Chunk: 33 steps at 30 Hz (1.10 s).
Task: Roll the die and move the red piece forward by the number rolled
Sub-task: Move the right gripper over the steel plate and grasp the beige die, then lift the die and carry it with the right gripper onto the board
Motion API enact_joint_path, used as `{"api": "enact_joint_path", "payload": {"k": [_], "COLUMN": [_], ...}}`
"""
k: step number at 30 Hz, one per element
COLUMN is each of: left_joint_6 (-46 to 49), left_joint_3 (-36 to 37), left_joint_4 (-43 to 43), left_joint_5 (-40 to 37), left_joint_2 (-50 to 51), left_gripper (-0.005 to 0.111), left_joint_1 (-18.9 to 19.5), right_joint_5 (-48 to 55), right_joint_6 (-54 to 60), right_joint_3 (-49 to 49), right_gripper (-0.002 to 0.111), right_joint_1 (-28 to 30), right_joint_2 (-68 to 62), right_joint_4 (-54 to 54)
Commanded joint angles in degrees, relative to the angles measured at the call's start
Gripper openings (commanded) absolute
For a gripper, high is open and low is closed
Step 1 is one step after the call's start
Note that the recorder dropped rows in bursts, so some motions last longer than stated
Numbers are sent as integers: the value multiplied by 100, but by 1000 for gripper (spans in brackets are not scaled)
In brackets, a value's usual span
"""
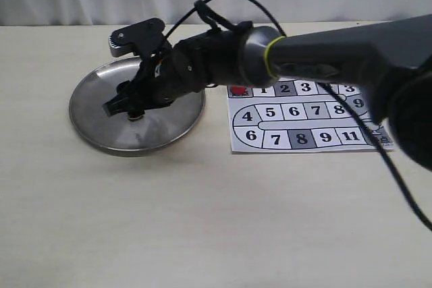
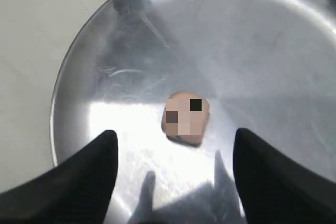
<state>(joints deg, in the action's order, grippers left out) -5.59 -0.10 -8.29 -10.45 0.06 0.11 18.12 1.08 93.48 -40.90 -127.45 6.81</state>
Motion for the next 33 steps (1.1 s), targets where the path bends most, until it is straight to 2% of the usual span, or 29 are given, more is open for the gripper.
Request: {"api": "enact_joint_path", "payload": {"k": [1, 6, 11, 14, 16, 19, 26, 33], "left_joint_6": [-5, -5, -5, -5, -5, -5, -5, -5], "left_joint_3": [10, 10, 10, 10, 10, 10, 10, 10], "left_joint_4": [0, 0, 0, 0, 0, 0, 0, 0], "left_joint_5": [51, 51, 51, 51, 51, 51, 51, 51], "left_joint_2": [-6, -6, -6, -6, -6, -6, -6, -6], "left_gripper": [0, 0, 0, 0, 0, 0, 0, 0], "left_joint_1": [-14, -14, -14, -14, -14, -14, -14, -14], "right_joint_5": [375, 447, 448, 448, 458, 622, 1726, 2879], "right_joint_6": [280, 280, 280, 280, 280, 266, 265, 131], "right_joint_3": [887, 1426, 1495, 1495, 1495, 1495, 1495, 1495], "right_gripper": [60, 60, 57, 40, 22, 4, 4, 4], "right_joint_1": [-53, -27, -27, -15, -15, 8, 299, 1191], "right_joint_2": [-620, -1207, -1346, -1316, -1243, -1057, -107, 1017], "right_joint_4": [-19, -236, -597, -640, -640, -625, -625, -812]}}
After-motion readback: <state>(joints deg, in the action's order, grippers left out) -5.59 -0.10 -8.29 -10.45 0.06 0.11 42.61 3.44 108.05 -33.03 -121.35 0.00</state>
